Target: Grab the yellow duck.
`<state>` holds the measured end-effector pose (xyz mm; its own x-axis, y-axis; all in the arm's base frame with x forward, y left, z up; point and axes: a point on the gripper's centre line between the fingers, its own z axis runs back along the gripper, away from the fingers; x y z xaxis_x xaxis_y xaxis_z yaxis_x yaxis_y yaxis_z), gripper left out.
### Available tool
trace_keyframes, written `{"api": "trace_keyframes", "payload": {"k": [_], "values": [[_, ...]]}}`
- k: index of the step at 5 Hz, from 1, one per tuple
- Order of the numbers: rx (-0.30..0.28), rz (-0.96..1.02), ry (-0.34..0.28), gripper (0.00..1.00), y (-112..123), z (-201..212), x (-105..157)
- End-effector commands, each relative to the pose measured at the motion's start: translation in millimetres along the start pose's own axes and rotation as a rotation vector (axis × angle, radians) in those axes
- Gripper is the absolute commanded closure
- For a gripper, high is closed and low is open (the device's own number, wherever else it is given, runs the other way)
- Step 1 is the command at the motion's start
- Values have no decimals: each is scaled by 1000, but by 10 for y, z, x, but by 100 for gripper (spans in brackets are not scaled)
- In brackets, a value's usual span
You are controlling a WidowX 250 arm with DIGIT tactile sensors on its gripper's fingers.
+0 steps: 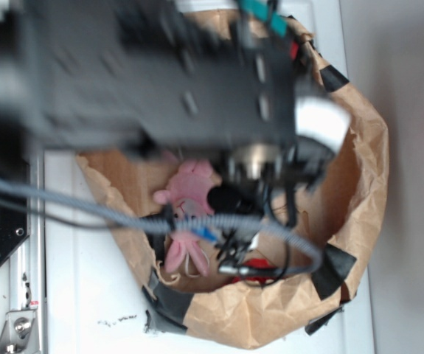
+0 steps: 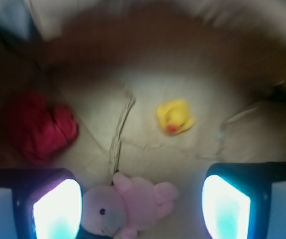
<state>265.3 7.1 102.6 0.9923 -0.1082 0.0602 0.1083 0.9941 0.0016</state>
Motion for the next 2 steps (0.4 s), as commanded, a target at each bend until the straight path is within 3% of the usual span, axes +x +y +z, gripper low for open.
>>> {"api": "trace_keyframes", "payload": {"k": [1, 2], "values": [[-33, 70, -32, 0, 202, -111, 115], [-60, 119, -73, 0, 161, -188, 226]]}}
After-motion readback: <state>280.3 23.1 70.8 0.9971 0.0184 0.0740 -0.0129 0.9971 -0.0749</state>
